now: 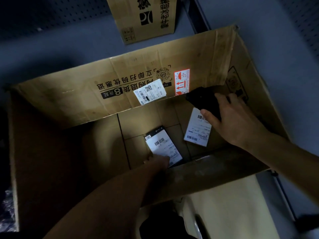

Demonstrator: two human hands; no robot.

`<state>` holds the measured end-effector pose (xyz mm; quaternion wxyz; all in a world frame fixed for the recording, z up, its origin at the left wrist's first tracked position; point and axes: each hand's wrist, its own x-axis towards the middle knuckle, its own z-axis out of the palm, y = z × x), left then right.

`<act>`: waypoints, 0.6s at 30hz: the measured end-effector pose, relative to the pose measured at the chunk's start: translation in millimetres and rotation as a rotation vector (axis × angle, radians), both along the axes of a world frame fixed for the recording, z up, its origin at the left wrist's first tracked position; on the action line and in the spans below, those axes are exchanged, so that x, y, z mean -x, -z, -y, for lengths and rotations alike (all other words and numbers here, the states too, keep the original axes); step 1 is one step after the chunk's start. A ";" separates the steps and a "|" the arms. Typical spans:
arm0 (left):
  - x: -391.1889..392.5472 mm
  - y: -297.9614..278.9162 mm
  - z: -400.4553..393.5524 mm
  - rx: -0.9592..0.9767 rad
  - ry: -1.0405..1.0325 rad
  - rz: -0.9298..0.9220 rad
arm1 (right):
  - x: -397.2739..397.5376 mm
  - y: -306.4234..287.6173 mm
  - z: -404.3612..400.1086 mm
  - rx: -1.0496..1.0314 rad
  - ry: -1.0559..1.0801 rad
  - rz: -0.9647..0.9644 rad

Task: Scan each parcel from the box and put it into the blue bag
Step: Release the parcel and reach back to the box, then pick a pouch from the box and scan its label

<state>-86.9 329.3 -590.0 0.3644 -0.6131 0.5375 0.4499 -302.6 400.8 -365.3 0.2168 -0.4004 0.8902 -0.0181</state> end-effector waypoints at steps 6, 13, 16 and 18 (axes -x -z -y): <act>13.1 -10.9 16.9 0.140 0.105 -0.130 | 2.6 5.3 3.1 0.018 0.031 0.013; 36.9 -22.4 -4.2 0.310 0.187 -0.104 | 2.6 11.3 9.2 0.018 0.041 0.020; 46.8 -18.9 -15.6 0.436 0.246 -0.087 | 5.0 18.4 9.1 0.019 0.030 -0.008; 50.0 -14.5 -20.1 0.465 0.252 -0.080 | 6.5 22.5 7.8 0.004 0.015 -0.035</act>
